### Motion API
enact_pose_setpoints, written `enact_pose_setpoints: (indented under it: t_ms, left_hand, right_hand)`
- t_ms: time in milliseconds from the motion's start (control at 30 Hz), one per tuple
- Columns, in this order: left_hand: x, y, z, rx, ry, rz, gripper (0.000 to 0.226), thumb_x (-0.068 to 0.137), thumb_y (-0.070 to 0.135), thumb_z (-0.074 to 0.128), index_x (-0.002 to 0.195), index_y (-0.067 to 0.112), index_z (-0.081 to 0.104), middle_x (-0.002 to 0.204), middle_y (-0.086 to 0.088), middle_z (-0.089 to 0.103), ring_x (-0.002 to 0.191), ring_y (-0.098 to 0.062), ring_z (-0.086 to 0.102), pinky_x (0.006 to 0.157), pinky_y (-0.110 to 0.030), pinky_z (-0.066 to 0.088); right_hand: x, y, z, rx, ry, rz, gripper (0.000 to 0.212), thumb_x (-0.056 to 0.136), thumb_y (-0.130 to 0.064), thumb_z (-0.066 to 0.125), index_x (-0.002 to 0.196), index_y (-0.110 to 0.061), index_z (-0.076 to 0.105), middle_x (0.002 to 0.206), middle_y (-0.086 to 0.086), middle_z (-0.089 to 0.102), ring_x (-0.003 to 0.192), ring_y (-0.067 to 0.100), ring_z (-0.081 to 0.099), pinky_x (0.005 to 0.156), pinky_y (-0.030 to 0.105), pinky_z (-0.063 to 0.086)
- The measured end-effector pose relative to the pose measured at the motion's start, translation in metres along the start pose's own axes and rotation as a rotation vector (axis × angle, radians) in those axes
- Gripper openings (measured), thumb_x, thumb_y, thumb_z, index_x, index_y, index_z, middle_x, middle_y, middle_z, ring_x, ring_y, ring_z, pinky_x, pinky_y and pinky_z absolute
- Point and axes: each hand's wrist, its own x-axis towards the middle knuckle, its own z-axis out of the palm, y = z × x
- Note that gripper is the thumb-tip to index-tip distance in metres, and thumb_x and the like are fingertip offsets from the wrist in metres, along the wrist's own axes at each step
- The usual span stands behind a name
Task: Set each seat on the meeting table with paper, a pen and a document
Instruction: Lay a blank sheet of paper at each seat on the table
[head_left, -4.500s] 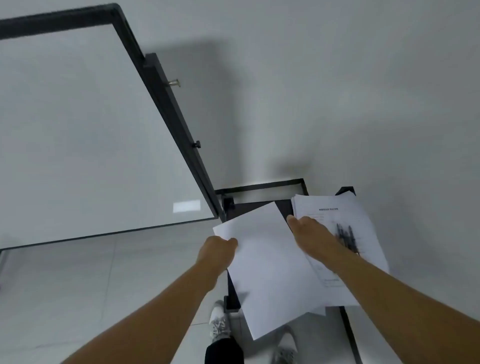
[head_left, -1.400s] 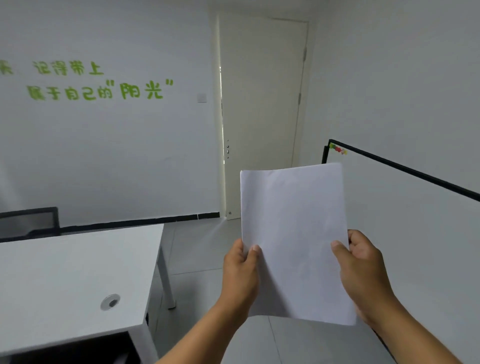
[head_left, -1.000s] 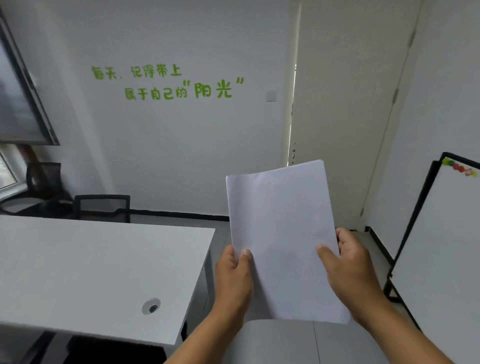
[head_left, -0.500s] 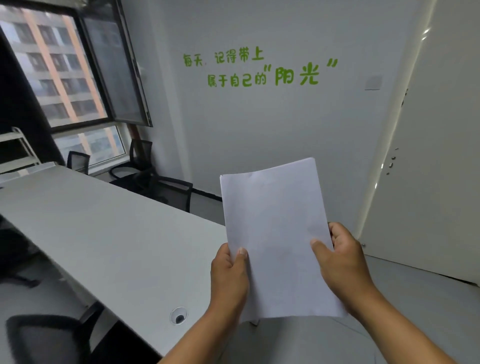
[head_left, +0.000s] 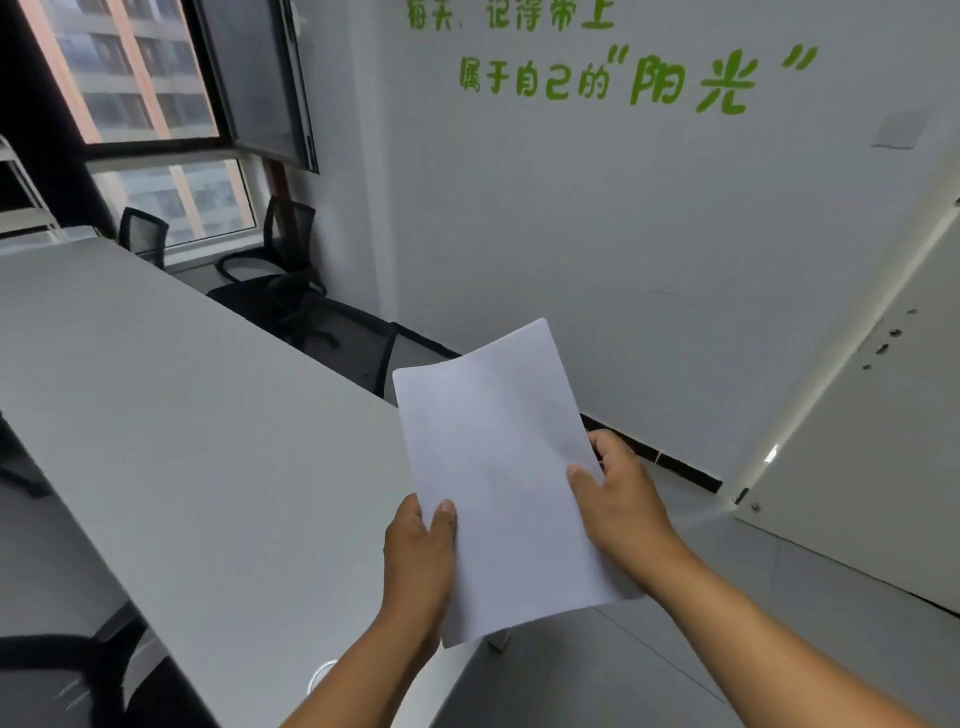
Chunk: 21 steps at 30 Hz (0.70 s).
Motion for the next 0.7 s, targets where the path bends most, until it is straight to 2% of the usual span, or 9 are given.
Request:
enact_pose_setpoints:
  t_ms: [100,233,400,533,567,633,667,700]
  left_hand:
    - [0.023,-0.013,-0.011,-0.025,0.027,-0.065,0.017,0.113,0.030,0.050,0.113,0.025,0.067,0.112,0.008,0.077,0.101,-0.018,0.075,0.082,-0.035,0.059]
    - [0.049,-0.032,-0.033,-0.044,0.075,-0.154,0.017,0.112,0.031,0.052,0.116,0.028,0.069,0.112,0.011,0.080,0.102,-0.017,0.078,0.100,-0.048,0.062]
    - [0.066,-0.055,-0.057,-0.050,0.187,-0.240,0.018,0.111,0.027,0.053,0.116,0.026,0.070,0.112,0.010,0.080,0.103,-0.019,0.078,0.103,-0.050,0.061]
    - [0.069,-0.070,-0.071,-0.033,0.257,-0.296,0.017,0.110,0.026,0.054,0.113,0.026,0.071,0.109,0.011,0.081,0.101,-0.018,0.078,0.101,-0.049,0.062]
    - [0.070,-0.072,-0.073,-0.031,0.276,-0.315,0.016,0.110,0.026,0.055,0.112,0.026,0.071,0.108,0.012,0.081,0.100,-0.017,0.078,0.100,-0.048,0.062]
    - [0.071,-0.080,-0.074,-0.034,0.312,-0.349,0.013,0.109,0.029,0.057,0.110,0.029,0.070,0.104,0.015,0.081,0.097,-0.014,0.079,0.098,-0.048,0.063]
    - [0.071,-0.084,-0.074,-0.032,0.324,-0.361,0.012,0.108,0.030,0.058,0.110,0.030,0.070,0.102,0.017,0.081,0.095,-0.013,0.079,0.097,-0.048,0.063]
    - [0.073,-0.087,-0.074,-0.034,0.345,-0.381,0.011,0.107,0.031,0.059,0.110,0.031,0.070,0.102,0.019,0.081,0.095,-0.012,0.080,0.096,-0.049,0.064]
  right_hand:
    - [0.023,0.008,0.030,-0.031,-0.082,0.022,0.016,0.103,-0.020,0.055,0.106,-0.034,0.061,0.115,-0.008,0.069,0.098,0.014,0.071,0.083,0.042,0.061]
    - [0.048,0.014,0.071,-0.066,-0.180,0.042,0.016,0.103,-0.018,0.053,0.104,-0.031,0.061,0.111,-0.006,0.070,0.096,0.018,0.070,0.076,0.036,0.057]
    - [0.070,0.024,0.120,-0.104,-0.308,0.035,0.013,0.102,-0.018,0.054,0.104,-0.028,0.062,0.107,-0.008,0.071,0.095,0.019,0.070,0.083,0.042,0.059]
    - [0.080,0.042,0.154,-0.160,-0.414,0.013,0.010,0.103,-0.019,0.054,0.093,-0.022,0.056,0.096,0.001,0.064,0.084,0.026,0.060,0.070,0.033,0.046]
    - [0.083,0.048,0.161,-0.168,-0.435,0.005,0.012,0.104,-0.019,0.055,0.092,-0.022,0.055,0.093,0.000,0.062,0.083,0.022,0.060,0.068,0.028,0.044]
    - [0.090,0.056,0.173,-0.172,-0.487,-0.019,0.017,0.105,-0.018,0.056,0.093,-0.030,0.056,0.091,-0.011,0.062,0.081,0.003,0.059,0.068,0.016,0.044]
    - [0.093,0.060,0.179,-0.165,-0.517,-0.016,0.016,0.106,-0.020,0.056,0.099,-0.033,0.059,0.096,-0.015,0.064,0.085,-0.001,0.061,0.073,0.016,0.047]
    - [0.097,0.066,0.184,-0.158,-0.553,-0.008,0.013,0.107,-0.023,0.057,0.109,-0.034,0.063,0.105,-0.018,0.067,0.095,-0.001,0.063,0.082,0.022,0.052]
